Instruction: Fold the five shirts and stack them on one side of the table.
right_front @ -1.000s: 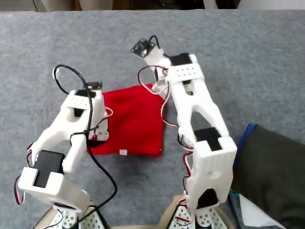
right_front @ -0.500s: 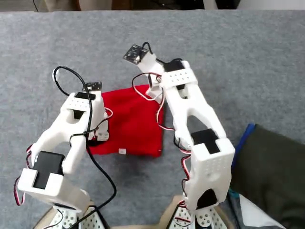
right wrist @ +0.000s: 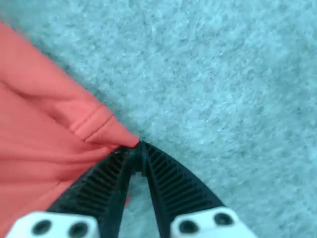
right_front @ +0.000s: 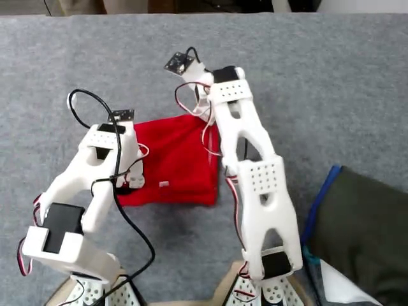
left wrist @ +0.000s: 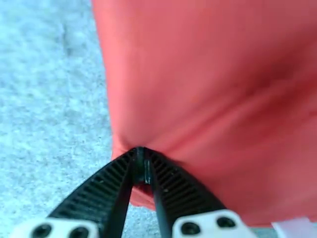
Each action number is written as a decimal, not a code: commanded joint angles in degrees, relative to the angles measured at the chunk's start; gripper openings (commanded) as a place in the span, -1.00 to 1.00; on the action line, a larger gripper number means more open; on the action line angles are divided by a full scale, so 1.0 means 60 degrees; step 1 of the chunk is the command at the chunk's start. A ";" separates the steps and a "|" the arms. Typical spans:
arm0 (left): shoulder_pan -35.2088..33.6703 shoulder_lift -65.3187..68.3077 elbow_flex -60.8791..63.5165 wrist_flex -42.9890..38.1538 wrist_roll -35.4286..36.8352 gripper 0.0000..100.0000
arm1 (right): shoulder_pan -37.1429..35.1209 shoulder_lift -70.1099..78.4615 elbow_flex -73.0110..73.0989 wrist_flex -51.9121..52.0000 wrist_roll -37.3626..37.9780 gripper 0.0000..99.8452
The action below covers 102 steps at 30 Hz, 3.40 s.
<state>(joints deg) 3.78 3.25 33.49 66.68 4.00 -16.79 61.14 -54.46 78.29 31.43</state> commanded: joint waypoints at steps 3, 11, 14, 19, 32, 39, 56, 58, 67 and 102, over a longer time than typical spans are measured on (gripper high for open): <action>-0.0747 -0.0051 -0.1363 0.0132 -0.0059 -0.96 | 0.0154 0.1092 -0.4769 0.2740 0.0234 -0.99; -0.1026 0.0037 -0.5260 0.1509 -0.0103 -0.96 | 0.0183 0.0330 -0.6147 0.4029 0.0234 -0.99; -0.0982 0.0315 -0.5978 0.1114 -0.0088 -0.96 | 0.0256 -0.0505 -0.5619 0.4029 -0.0015 -0.99; -0.0967 0.2278 -0.6696 0.0044 0.0117 -0.96 | 0.0212 -0.1853 -0.3905 0.4015 0.0015 -0.99; -0.1084 0.6821 -1.1399 0.0821 0.1348 -0.96 | 0.0095 -0.2249 -0.3348 0.3985 -0.0103 -0.99; -0.1275 0.7465 -1.2396 0.1143 0.1553 -0.96 | 0.0227 -0.2264 -0.3978 0.4015 -0.0132 -0.99; -0.1289 0.7377 -1.2396 0.1216 0.1568 -0.96 | -0.0344 -0.7026 0.2029 0.3853 -0.0821 -0.99; -0.1304 0.7363 -1.2571 0.1480 0.1568 -0.96 | -0.0418 -0.8095 0.3524 0.3429 -0.0821 -0.99; -0.1070 0.7172 -1.3773 0.2930 0.1846 -0.96 | -0.0564 -1.1905 1.1729 -0.0440 -0.1744 -0.99; -0.0996 0.7597 -1.3026 0.1905 0.1451 -0.96 | -0.0168 -1.1363 1.4366 -0.2242 -0.1978 -0.99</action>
<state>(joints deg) -1.58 49.93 -41.76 78.37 13.41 -18.55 -0.04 35.38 62.02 20.26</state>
